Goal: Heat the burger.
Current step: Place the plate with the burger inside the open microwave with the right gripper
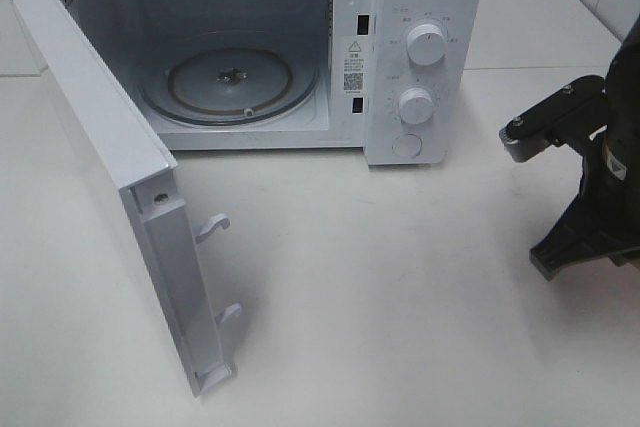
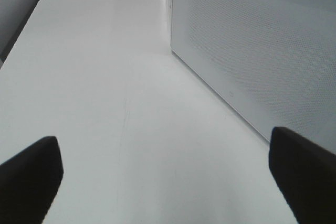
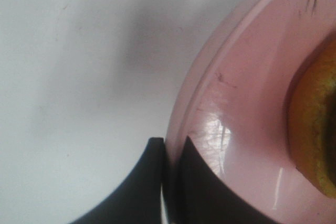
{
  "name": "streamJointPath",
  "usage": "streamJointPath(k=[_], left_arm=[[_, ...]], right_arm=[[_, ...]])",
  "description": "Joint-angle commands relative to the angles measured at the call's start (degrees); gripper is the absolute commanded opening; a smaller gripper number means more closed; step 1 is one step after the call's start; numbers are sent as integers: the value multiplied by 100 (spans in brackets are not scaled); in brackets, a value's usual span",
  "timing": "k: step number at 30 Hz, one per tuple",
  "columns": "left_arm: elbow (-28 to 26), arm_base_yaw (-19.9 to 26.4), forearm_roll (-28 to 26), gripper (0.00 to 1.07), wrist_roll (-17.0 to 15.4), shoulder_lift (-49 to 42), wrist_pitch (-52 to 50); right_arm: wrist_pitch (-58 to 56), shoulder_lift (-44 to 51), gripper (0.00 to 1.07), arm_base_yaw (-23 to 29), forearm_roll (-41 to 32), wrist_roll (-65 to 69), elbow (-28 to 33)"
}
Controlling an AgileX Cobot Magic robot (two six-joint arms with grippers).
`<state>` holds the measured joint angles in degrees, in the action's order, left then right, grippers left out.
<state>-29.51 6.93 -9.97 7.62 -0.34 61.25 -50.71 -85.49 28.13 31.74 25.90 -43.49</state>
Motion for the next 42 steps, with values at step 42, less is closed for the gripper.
streamJointPath(k=[42], left_arm=[[0, 17, -57, 100, -40, -29, 23]], right_arm=[[-1180, 1765, 0, 3455, 418, -126, 768]])
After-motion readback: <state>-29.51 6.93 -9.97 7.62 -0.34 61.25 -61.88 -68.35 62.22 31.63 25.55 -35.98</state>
